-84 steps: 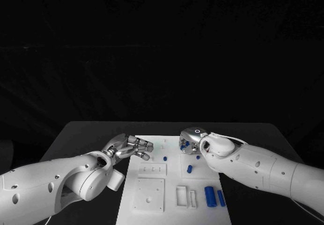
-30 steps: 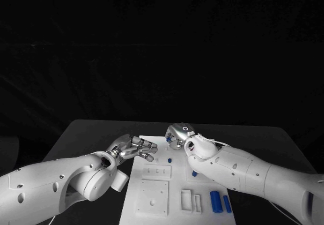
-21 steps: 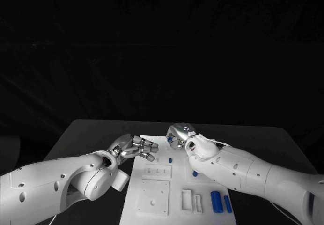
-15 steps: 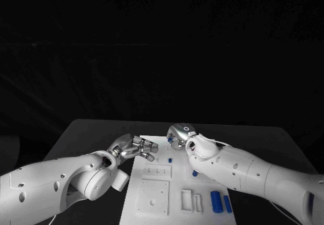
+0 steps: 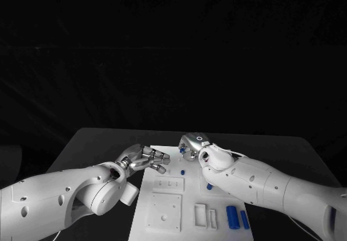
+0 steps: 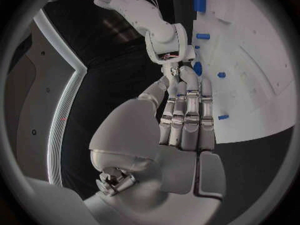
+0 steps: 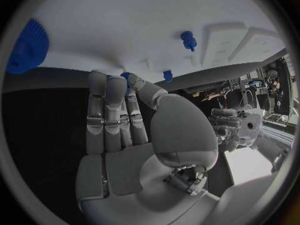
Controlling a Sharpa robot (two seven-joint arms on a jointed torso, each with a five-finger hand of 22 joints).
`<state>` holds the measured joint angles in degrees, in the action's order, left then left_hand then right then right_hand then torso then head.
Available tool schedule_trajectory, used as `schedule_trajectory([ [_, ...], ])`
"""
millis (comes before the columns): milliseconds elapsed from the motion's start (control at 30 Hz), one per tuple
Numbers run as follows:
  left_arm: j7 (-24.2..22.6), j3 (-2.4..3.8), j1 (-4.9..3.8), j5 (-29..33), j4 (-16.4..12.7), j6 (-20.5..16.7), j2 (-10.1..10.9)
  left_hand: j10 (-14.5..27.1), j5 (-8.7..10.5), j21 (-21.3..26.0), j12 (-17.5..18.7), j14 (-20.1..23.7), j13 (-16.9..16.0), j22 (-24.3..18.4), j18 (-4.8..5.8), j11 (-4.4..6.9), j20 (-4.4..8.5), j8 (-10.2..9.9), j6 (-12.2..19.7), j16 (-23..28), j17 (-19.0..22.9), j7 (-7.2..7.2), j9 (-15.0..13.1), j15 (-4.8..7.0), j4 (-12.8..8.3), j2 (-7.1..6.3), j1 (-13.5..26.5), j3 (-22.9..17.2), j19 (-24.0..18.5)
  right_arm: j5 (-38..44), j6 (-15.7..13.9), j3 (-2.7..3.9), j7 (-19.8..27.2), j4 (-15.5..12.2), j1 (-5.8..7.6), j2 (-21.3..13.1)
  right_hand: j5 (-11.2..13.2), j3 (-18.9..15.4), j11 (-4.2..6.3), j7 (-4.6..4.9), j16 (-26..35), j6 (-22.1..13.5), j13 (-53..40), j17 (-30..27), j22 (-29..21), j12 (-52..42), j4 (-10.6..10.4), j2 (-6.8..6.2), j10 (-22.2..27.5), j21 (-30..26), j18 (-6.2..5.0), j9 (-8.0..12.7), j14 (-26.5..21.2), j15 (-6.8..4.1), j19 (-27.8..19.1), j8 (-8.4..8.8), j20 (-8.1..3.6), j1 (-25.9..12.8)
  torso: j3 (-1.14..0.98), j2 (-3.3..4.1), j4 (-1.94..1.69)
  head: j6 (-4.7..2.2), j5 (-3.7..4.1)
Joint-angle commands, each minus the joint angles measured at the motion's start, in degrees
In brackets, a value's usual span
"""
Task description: Assemble the parts on the task board
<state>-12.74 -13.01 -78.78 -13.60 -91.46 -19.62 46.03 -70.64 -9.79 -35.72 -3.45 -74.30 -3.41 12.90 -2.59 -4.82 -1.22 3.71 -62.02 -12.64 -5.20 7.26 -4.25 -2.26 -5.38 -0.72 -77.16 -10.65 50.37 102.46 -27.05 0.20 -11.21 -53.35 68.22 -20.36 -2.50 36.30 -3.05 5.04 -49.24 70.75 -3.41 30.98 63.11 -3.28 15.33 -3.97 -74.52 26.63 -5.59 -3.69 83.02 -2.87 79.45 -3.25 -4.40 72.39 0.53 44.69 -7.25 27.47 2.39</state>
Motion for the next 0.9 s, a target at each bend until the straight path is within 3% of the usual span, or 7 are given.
schedule_trajectory([
  [33,-0.2,0.06,-0.17,-0.2,-0.2,0.7,-0.1,0.3,0.31,0.0,0.0,-0.1,0.0,0.0,0.20,-0.02,-0.12,-0.1,0.3,0.2,0.0,-0.10,0.1,-0.19,-0.1,-0.31,0.1,-0.3,0.3,0.0,1.3,-0.08,0.4,0.3,-0.15,0.2,-0.2,-0.3,0.68,0.30,0.4,-0.6,0.0,-0.1,0.1,0.0,-0.1,0.28,0.0,-0.4,-1.02,0.0,0.0,-0.01,0.5,-0.28,0.00,0.3,0.08,0.00,0.05,-0.10,-0.12],
  [200,-0.2,0.06,-0.20,-0.2,-0.2,0.7,-0.2,0.3,0.31,0.0,0.0,-0.1,0.0,0.0,0.20,-0.02,-0.12,-0.1,0.3,0.2,0.0,-0.10,0.1,-0.19,-0.1,-0.31,0.1,-0.3,0.3,-0.6,1.3,-0.10,0.7,0.5,-0.15,0.5,-0.2,-0.3,-0.11,0.88,0.4,-2.6,0.0,-0.1,0.2,-0.1,-0.2,0.00,2.6,-0.8,-1.05,0.0,0.1,0.67,0.5,-0.31,0.49,0.2,0.10,0.05,0.11,-0.12,-0.17],
  [533,0.0,0.07,-0.32,-0.2,-0.2,0.8,-0.1,0.3,0.30,-0.1,0.1,-0.1,0.0,-0.2,0.21,-0.04,-0.12,-0.1,0.4,0.3,0.1,-0.07,0.1,-0.20,0.0,-0.36,0.2,-0.3,0.3,-1.9,2.1,-0.21,0.9,1.2,-0.15,0.7,-0.3,0.9,-2.06,1.97,0.8,-6.7,0.1,-0.7,0.3,0.0,-0.3,-1.91,9.4,-1.9,-2.06,0.1,0.0,2.05,0.7,-0.27,1.84,-0.5,0.13,0.07,0.07,-0.09,-0.31],
  [600,0.1,0.07,-0.34,-0.2,-0.2,0.7,-0.1,0.4,0.29,-0.1,0.0,-0.1,0.0,-0.2,0.21,-0.06,-0.14,-0.1,0.4,0.3,0.1,-0.06,0.1,-0.22,0.1,-0.29,0.2,-0.3,0.3,-2.5,1.7,-0.23,1.0,1.3,-0.15,0.7,-0.9,0.3,-2.50,2.15,0.9,-7.5,0.1,-1.1,-0.1,0.0,-1.0,-2.51,11.2,-2.5,-2.55,0.1,0.0,2.38,0.9,-0.30,2.38,-1.0,0.11,0.08,0.13,-0.06,-0.35],
  [667,0.2,0.07,-0.36,-0.2,-0.2,0.7,-0.1,0.4,0.29,-0.1,0.0,-0.1,0.0,-0.2,0.21,-0.06,-0.14,-0.1,0.4,0.3,0.1,-0.06,0.1,-0.22,0.1,-0.29,0.2,-0.3,0.3,-3.1,1.1,-0.25,1.2,1.4,-0.15,0.7,-4.5,-1.2,-2.86,2.33,1.0,-8.0,0.1,-1.6,-0.5,0.0,-1.9,-3.40,12.8,-3.3,-2.98,0.1,0.0,2.61,1.4,-0.30,2.74,-1.6,0.12,0.07,0.19,-0.04,-0.38],
  [700,0.2,0.07,-0.37,-0.2,-0.2,0.7,-0.1,0.4,0.29,-0.1,0.0,-0.1,0.0,-0.2,0.21,-0.06,-0.14,-0.1,0.4,0.3,0.1,-0.06,0.1,-0.22,0.1,-0.29,0.2,-0.3,0.3,-3.4,0.8,-0.25,1.3,1.4,-0.15,0.7,-5.1,-2.1,-2.90,2.36,0.9,-8.3,0.1,-1.9,-0.7,0.0,-2.2,-3.49,13.0,-3.8,-3.11,0.1,0.0,2.66,1.7,-0.29,2.87,-1.5,0.11,0.07,0.21,-0.08,-0.38],
  [900,0.3,0.07,-0.44,-0.2,-0.2,0.6,-0.1,0.4,0.29,-0.1,0.0,-0.1,0.0,-0.2,0.21,-0.06,-0.14,-0.1,0.4,0.3,0.1,-0.06,0.1,-0.22,0.1,-0.29,0.2,-0.3,0.3,-4.8,-0.8,-0.27,2.1,0.8,-0.13,0.1,-6.2,-5.2,-2.98,2.34,0.4,-8.5,0.1,-2.8,-1.1,0.0,-3.2,-3.48,13.5,-5.9,-3.08,0.1,0.0,2.74,2.8,-0.28,2.97,-0.9,0.12,0.10,0.14,-0.20,-0.18],
])
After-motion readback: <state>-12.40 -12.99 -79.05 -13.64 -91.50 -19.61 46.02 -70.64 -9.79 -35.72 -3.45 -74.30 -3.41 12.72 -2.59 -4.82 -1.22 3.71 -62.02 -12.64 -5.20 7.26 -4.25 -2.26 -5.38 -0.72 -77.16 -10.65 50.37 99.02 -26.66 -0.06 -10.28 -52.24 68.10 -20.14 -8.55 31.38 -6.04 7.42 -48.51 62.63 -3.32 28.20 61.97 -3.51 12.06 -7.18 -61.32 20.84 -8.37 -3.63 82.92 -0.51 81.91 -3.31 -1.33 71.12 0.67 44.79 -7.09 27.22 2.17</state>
